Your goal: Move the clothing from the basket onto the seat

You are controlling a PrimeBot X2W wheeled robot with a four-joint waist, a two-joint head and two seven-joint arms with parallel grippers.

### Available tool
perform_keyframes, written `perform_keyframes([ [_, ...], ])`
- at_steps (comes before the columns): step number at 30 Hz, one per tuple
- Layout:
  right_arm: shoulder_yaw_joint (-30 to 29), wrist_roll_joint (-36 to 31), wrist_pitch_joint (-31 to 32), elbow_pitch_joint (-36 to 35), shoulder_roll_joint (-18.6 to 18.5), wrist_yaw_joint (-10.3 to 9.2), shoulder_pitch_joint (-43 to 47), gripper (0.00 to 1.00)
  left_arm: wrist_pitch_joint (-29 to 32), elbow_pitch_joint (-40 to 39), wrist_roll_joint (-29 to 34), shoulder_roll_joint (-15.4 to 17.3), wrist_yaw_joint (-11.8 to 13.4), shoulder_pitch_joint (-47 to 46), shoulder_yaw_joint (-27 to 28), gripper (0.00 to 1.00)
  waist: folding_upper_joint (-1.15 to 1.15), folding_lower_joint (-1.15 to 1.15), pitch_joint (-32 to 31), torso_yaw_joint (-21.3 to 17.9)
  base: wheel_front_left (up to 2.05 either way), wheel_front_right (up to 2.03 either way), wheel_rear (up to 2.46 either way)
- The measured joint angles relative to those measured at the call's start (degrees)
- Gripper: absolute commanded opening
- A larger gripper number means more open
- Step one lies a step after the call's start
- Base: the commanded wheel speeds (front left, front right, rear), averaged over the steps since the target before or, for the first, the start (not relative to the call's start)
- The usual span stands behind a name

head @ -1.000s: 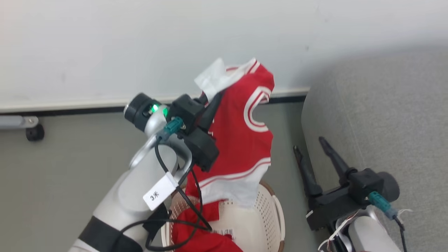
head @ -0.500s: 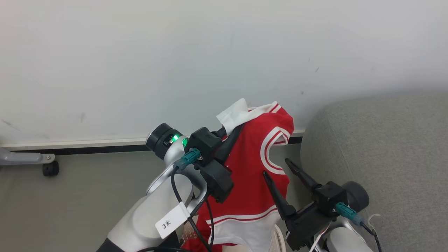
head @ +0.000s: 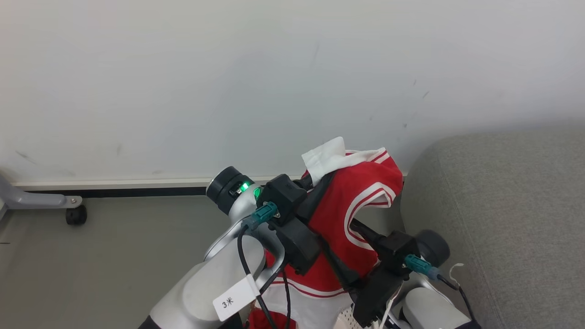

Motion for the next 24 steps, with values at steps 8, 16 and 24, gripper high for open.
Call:
perform_keyframes([
  [8, 4.5, 3.7, 0.0, 2.4, 0.0, 0.01, -3.4, 0.00, 0.6, -0.7, -1.6, 0.0, 0.9, 0.1, -0.3, 0.00, 0.00, 0.00, 0.5, 0.2, 0.00, 0.00, 0.00],
  [16, 5.4, 6.9, 0.0, 1.5, -1.3, 0.01, -4.7, 0.00, 0.8, 0.1, -2.5, 0.5, 2.3, 1.5, 1.5, 0.51, 0.00, 0.00, 0.9, -0.5, 0.00, 0.00, 0.00],
  [24, 2.4, 8.5, 0.0, -1.4, -5.2, 0.01, -5.7, 0.00, 0.3, 0.3, -3.0, 1.5, 3.6, 3.4, 3.0, 1.00, 0.00, 0.00, 1.2, -3.2, 0.00, 0.00, 0.00],
])
